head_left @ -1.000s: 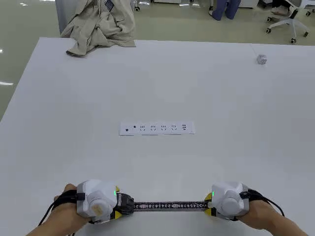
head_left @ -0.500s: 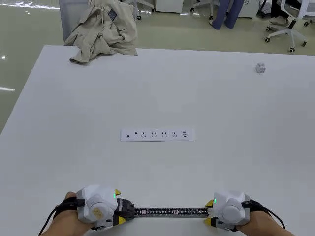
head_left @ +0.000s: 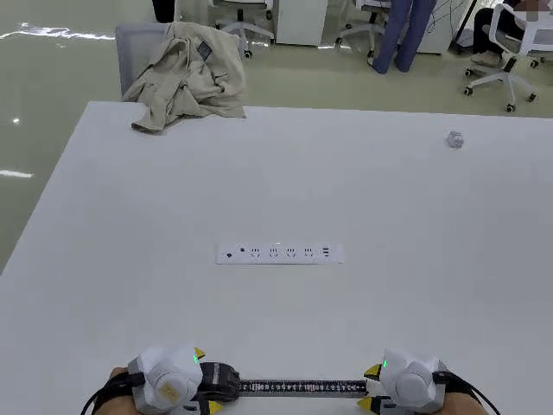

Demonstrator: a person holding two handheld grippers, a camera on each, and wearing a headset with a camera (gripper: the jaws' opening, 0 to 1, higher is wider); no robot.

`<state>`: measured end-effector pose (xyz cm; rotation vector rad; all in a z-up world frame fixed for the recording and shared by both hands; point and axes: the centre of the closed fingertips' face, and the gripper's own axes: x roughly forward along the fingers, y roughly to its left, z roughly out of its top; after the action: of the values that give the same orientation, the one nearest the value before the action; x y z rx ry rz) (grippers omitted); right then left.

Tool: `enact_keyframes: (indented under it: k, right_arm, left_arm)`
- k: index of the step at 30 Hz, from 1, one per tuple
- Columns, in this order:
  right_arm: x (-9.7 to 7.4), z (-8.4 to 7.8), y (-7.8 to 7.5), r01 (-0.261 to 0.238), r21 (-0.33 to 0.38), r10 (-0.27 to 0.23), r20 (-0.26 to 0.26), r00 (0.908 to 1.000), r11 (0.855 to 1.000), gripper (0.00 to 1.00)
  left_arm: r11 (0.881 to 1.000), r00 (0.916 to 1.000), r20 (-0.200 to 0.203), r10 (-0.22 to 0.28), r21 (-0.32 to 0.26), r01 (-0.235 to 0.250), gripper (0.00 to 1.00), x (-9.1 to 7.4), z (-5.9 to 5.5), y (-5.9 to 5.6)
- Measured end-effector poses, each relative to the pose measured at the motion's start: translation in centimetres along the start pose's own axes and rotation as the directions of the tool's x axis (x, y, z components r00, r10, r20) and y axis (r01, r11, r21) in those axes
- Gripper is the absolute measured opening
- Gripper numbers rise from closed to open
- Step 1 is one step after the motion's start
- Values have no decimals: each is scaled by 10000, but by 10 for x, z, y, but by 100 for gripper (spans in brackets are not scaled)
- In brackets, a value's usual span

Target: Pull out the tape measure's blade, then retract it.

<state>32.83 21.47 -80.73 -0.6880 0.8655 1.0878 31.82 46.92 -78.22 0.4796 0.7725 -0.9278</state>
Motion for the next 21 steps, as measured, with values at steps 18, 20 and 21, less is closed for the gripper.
enact_keyframes:
  k: [18, 20, 21]
  right_arm:
    - [-10, 4, 3, 447, 1134, -504, 474, 9976, 9925, 36]
    - [-11, 4, 4, 484, 1242, -551, 508, 9972, 9911, 37]
    - [-12, 4, 5, 520, 1360, -600, 558, 9966, 9893, 39]
  left_arm:
    - [9680, 9900, 177, 1397, -2131, -1328, 67, -15, -16, -1]
    - [9591, 9884, 200, 1503, -2456, -1409, 67, -16, -16, -2]
    - [9535, 9879, 235, 1535, -2658, -1419, 67, -17, -16, -3]
